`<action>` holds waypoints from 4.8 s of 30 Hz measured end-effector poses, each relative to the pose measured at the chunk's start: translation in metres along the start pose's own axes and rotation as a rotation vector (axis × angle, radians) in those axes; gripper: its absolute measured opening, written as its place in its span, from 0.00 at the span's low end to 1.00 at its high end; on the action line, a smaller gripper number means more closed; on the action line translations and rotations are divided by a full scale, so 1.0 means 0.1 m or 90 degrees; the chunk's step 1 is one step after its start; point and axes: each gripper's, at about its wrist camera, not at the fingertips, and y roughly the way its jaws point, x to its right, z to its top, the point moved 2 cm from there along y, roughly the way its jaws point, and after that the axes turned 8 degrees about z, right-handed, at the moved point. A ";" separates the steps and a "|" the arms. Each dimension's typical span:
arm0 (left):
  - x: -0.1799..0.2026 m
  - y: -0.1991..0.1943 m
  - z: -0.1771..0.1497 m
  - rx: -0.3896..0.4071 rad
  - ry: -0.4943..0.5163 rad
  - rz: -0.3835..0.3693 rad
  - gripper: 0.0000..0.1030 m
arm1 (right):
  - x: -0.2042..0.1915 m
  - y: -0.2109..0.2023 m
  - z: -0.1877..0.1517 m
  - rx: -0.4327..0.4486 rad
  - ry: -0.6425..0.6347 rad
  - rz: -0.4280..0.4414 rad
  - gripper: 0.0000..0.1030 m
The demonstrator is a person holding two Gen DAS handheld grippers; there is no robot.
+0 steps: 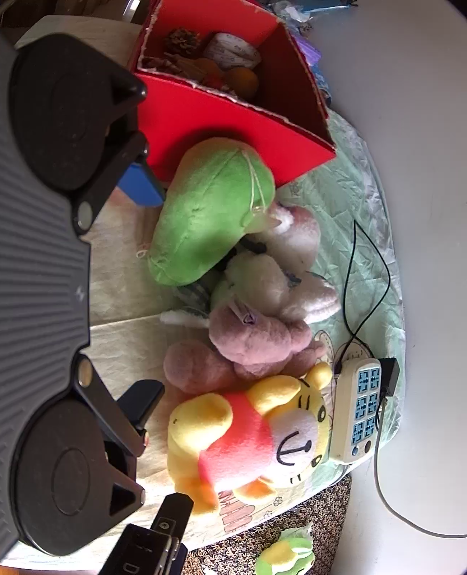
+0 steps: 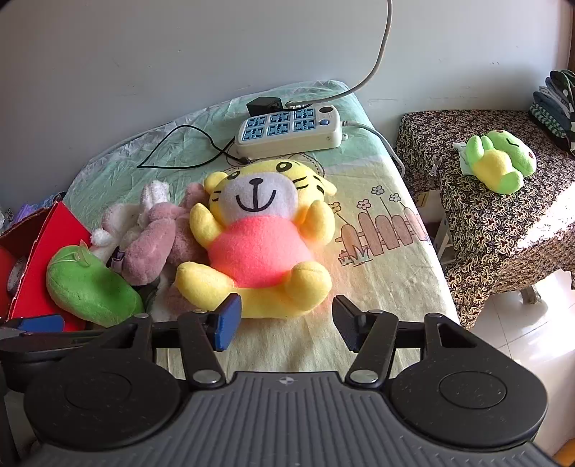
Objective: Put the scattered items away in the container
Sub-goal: 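Move the right gripper to the yellow tiger plush's head, then close the right gripper on the tiger plush and lift it, then carry the tiger plush with the right gripper over the red box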
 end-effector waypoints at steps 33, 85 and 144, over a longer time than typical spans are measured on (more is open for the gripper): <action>1.05 0.47 0.45 -0.002 0.158 -0.240 0.94 | 0.85 1.05 0.88 -0.071 0.073 0.255 0.77; -2.10 -0.65 -0.04 0.224 0.111 -0.301 0.63 | -1.64 -0.02 0.46 0.072 0.103 0.356 0.51; -2.92 0.97 0.11 -0.055 0.045 -0.302 0.51 | -2.95 0.97 0.22 -0.019 -0.009 0.105 0.38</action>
